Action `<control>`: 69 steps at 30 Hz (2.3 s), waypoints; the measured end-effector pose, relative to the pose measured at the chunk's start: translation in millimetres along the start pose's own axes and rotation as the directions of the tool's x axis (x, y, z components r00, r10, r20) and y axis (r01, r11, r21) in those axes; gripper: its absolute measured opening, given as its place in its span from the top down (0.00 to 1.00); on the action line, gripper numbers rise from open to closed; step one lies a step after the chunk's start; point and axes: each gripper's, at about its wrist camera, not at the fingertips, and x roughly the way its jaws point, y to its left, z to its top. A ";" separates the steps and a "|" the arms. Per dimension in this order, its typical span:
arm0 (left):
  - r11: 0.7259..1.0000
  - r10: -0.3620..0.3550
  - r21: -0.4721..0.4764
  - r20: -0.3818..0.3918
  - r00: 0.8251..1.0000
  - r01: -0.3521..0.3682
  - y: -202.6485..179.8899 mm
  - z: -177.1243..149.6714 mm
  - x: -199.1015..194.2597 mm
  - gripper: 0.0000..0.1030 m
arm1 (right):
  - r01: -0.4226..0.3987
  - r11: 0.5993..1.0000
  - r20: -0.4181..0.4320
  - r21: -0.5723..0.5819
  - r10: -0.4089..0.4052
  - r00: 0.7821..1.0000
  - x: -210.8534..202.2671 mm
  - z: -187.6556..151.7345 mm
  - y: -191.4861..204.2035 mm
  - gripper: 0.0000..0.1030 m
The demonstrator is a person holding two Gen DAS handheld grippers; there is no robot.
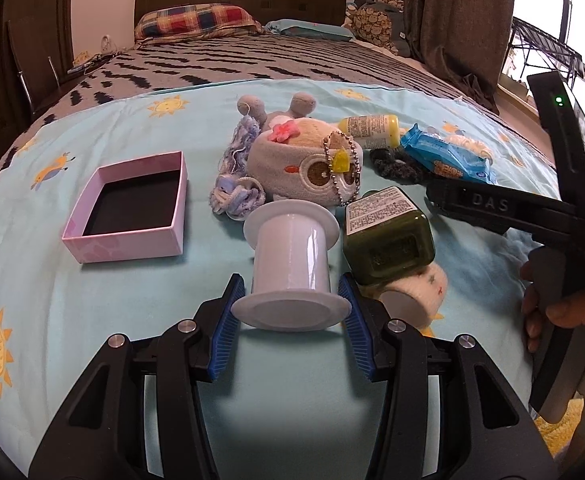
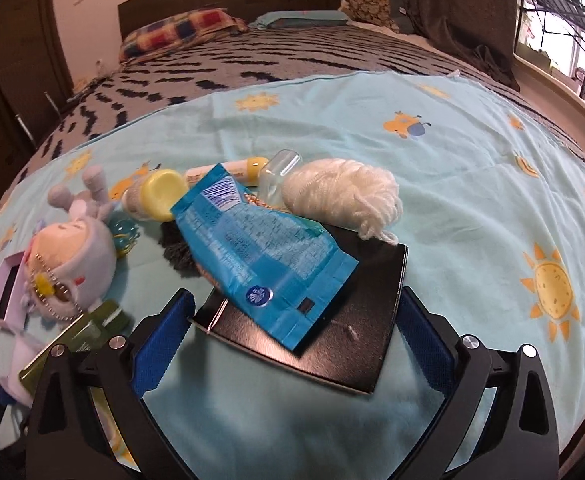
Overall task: Collect trash
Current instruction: 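Carry the spool and black box down to the bin beside the bed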
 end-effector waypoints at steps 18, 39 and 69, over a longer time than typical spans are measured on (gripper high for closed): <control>0.999 0.048 0.002 0.032 0.998 -0.048 -1.7 -18.5 -46.3 0.55 | -0.064 0.997 0.033 -0.045 0.065 0.997 -42.9 -38.3 -27.1 0.22; 1.000 0.011 0.011 0.082 0.997 -0.012 -44.6 -117.1 -143.0 0.55 | -0.176 0.974 0.150 -0.141 0.196 0.969 -184.9 -155.1 -50.7 0.22; 0.996 -0.076 0.027 -0.348 0.934 0.091 -68.2 -265.9 -31.3 0.55 | -0.243 0.968 -0.315 -0.067 0.210 0.926 -62.8 -305.8 -51.2 0.22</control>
